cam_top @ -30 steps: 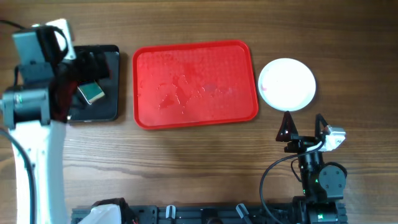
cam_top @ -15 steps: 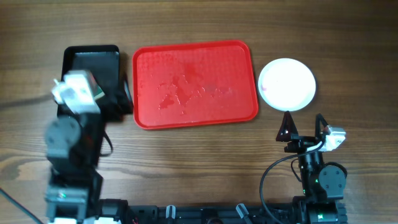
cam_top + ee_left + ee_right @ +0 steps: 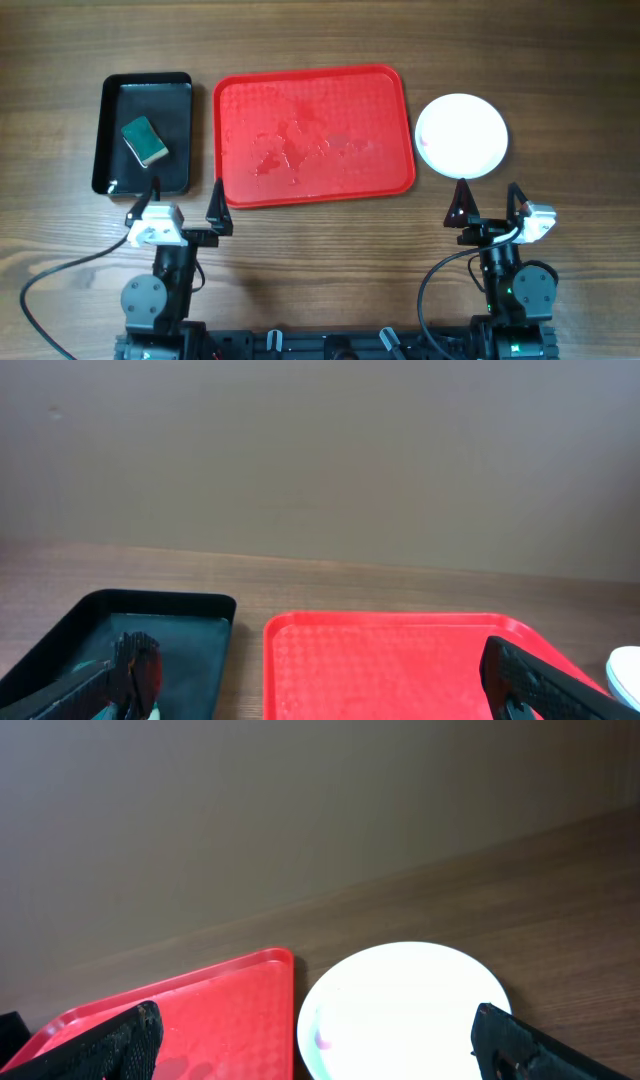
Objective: Clean dirty plates on tray and stack at the side
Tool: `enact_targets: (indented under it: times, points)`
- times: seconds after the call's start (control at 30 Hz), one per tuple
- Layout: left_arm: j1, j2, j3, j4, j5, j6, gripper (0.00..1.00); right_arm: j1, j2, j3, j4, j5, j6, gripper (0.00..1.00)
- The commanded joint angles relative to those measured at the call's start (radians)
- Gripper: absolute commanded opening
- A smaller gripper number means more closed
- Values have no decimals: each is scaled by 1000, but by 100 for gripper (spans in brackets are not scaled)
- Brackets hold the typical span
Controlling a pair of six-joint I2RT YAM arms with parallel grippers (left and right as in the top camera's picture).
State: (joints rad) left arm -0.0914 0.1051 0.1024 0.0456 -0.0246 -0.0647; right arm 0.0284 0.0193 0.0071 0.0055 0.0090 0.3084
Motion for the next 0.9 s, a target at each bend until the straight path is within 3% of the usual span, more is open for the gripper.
enact_targets:
  times: [0.0, 0.37, 0.87]
  points:
    - [17, -54, -53, 4, 8, 5, 100, 4, -7, -2, 5, 18, -18, 100]
    - [39, -102, -97, -122, 9, 5, 100, 4, -7, -2, 5, 18, -17, 100]
    - [44, -102, -97, -118, 13, 5, 100, 4, -7, -2, 5, 18, -18, 100]
